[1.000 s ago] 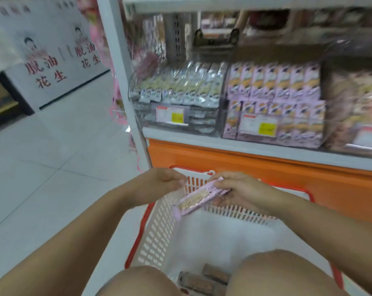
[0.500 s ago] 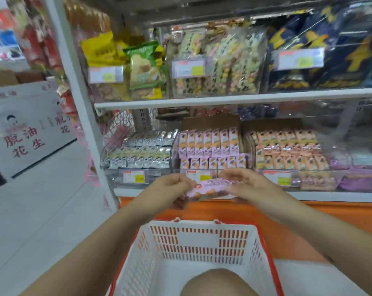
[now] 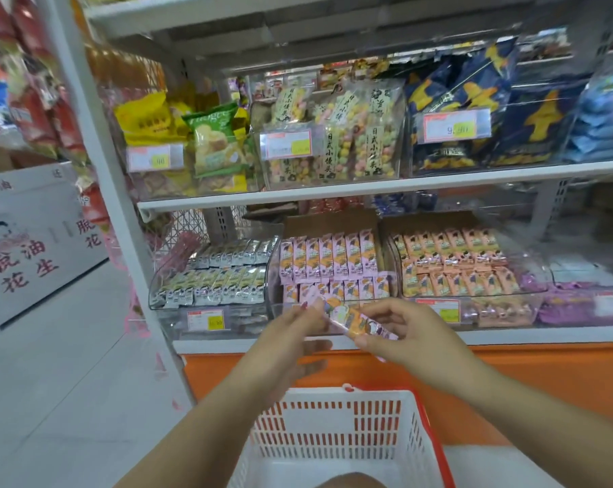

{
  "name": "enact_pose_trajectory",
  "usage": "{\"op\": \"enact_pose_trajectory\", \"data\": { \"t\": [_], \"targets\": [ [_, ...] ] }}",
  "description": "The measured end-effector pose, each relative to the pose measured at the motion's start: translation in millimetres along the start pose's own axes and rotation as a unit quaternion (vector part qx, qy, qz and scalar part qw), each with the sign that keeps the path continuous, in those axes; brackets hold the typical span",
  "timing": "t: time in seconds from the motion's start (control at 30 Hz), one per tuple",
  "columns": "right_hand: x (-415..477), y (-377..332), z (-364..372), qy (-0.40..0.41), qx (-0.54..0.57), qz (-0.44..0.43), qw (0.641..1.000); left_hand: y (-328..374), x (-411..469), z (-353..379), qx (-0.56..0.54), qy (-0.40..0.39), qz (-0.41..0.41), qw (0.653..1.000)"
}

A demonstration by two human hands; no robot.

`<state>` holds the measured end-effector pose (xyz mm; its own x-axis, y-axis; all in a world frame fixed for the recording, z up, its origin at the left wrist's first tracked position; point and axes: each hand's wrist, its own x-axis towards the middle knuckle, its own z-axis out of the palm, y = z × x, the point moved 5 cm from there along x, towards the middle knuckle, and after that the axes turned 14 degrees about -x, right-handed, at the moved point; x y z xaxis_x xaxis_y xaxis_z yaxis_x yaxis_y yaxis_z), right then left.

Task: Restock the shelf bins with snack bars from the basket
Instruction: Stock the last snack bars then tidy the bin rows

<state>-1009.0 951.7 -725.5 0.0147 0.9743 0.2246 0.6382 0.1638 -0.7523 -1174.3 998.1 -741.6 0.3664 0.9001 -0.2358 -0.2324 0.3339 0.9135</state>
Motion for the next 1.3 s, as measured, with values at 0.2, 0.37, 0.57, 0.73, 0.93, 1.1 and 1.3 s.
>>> {"op": "enact_pose_trajectory", "data": {
  "t": [0.2, 0.37, 0.57, 0.73, 0.93, 1.1, 1.3],
  "targets": [
    [10.6, 12.1, 11.7, 0.076, -0.020, 0.032, 0.996, -13.4, 23.2, 36.3, -0.003, 0.010, 0.089, 0.996],
    [44.4, 33.6, -13.3, 0.048, -0.155, -0.028, 0.986, 0.8, 64.4, 38.8, 0.084, 0.047, 0.123, 0.988],
    [114.8, 91.8, -43.7, 0.036, -0.355, -0.015, 0.934, 24.2, 134.3, 54.0, 0.147, 0.061, 0.112, 0.981],
    [137.6, 110.6, -45.1, 0.033, -0.323, -0.048, 0.945, 37.6, 192.8, 88.7, 0.201, 0.073, 0.127, 0.969],
    [142.3, 121.1, -45.9, 0.065, -0.296, -0.081, 0.950, 36.0, 250.0, 105.4, 0.268, 0.103, 0.170, 0.943],
    [143.2, 128.5, -43.7, 0.090, -0.272, -0.091, 0.954, 31.9, 267.7, 101.4, 0.368, 0.128, 0.243, 0.888],
    [143.4, 133.7, -41.7, 0.111, -0.253, -0.106, 0.955, 20.8, 262.7, 94.0, 0.335, -0.014, 0.229, 0.914]
  ]
}}
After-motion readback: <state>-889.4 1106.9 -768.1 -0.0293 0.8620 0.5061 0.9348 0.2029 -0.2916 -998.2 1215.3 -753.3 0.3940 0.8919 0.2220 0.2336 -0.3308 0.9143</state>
